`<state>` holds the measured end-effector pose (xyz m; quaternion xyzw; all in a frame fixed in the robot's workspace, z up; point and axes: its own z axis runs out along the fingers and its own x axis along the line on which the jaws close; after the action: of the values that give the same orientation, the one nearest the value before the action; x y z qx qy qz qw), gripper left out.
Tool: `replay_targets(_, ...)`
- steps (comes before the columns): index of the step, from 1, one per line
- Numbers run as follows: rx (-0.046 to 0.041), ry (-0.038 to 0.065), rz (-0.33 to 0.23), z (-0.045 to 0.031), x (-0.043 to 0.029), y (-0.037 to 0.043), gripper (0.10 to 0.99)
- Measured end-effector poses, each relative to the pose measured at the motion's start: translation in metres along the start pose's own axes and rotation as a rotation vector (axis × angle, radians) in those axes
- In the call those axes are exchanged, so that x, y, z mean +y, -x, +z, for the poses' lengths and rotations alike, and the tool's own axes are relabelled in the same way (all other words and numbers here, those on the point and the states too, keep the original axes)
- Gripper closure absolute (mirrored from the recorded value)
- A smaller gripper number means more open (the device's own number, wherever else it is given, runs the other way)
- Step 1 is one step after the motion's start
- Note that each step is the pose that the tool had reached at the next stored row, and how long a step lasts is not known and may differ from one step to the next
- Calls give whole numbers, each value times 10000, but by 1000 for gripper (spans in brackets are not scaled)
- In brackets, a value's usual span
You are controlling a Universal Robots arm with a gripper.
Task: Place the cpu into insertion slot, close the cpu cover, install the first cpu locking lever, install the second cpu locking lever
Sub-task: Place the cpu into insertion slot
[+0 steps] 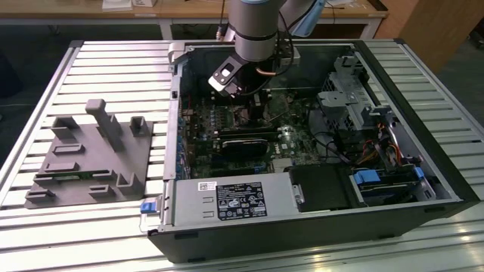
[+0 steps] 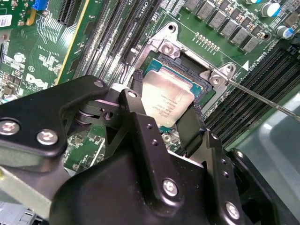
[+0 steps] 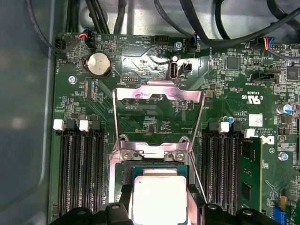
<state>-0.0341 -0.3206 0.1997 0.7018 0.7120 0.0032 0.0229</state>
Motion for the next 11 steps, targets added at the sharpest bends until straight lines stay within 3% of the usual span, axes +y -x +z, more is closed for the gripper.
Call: replay_targets(11, 9, -4, 159, 33, -29, -5, 549)
